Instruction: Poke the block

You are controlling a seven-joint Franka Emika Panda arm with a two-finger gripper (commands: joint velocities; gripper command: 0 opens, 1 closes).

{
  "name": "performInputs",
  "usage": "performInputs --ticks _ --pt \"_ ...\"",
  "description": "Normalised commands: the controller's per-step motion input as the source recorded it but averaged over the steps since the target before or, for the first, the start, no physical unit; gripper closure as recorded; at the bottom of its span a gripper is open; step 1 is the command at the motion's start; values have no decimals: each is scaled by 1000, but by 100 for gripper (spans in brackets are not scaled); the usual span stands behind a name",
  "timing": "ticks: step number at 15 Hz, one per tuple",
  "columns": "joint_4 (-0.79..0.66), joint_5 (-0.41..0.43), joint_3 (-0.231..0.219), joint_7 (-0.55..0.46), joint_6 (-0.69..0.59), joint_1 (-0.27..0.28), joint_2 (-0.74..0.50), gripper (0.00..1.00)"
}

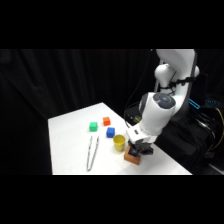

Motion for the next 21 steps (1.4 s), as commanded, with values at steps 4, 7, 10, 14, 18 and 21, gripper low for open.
performInputs --ticks 4,7,10,14,18,21 --pt "-77 303 151 -334 -317 -206 -414 99" --pt "-48 337 165 -365 -376 -220 -457 98" --pt "15 315 127 -337 -401 -196 -444 98" --pt "91 232 98 -232 -392 -141 -334 61" --pt "113 167 86 -154 -323 -108 -210 28" --pt "112 159 73 -153 -273 -106 -150 3"
